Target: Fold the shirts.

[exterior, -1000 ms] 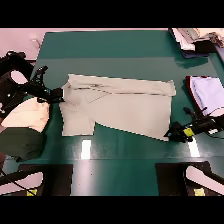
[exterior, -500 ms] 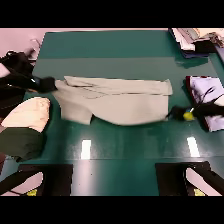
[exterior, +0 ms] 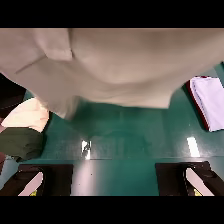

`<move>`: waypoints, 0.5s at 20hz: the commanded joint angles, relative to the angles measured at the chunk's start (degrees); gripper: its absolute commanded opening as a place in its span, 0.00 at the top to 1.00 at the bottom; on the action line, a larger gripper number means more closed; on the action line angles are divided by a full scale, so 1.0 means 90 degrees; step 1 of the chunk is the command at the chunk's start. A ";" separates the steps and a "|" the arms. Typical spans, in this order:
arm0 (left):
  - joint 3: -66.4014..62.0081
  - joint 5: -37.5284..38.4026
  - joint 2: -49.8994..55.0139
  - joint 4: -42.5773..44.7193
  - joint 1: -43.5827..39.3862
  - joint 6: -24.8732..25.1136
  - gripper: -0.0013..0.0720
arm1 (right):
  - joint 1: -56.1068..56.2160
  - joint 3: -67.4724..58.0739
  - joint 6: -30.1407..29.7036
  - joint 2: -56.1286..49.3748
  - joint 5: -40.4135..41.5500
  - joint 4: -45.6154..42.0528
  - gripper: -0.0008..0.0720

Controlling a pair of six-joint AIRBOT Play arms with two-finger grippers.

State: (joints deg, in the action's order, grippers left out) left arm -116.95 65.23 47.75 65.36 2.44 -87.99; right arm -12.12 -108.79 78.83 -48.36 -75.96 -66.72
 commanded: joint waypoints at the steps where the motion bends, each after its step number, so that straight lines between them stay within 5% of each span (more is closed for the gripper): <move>1: -0.1263 -0.0338 -0.0102 0.0012 -0.0002 -0.0231 0.94 | 0.0002 -0.2098 0.0255 -0.0435 -0.0862 -0.0954 0.97; 6: -0.0665 -0.0112 -0.0053 -0.0073 -0.0002 -0.0347 0.94 | 0.0002 -0.1263 0.0359 -0.0359 -0.0753 -0.0942 0.97; 10: 0.1562 0.0418 0.0289 -0.0398 -0.0002 -0.0386 0.94 | 0.0005 -0.0219 0.0372 -0.0967 -0.0886 -0.0920 0.97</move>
State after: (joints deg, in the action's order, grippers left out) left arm -113.65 66.48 48.56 64.14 2.44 -91.00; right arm -12.12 -115.48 81.82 -53.60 -82.54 -74.63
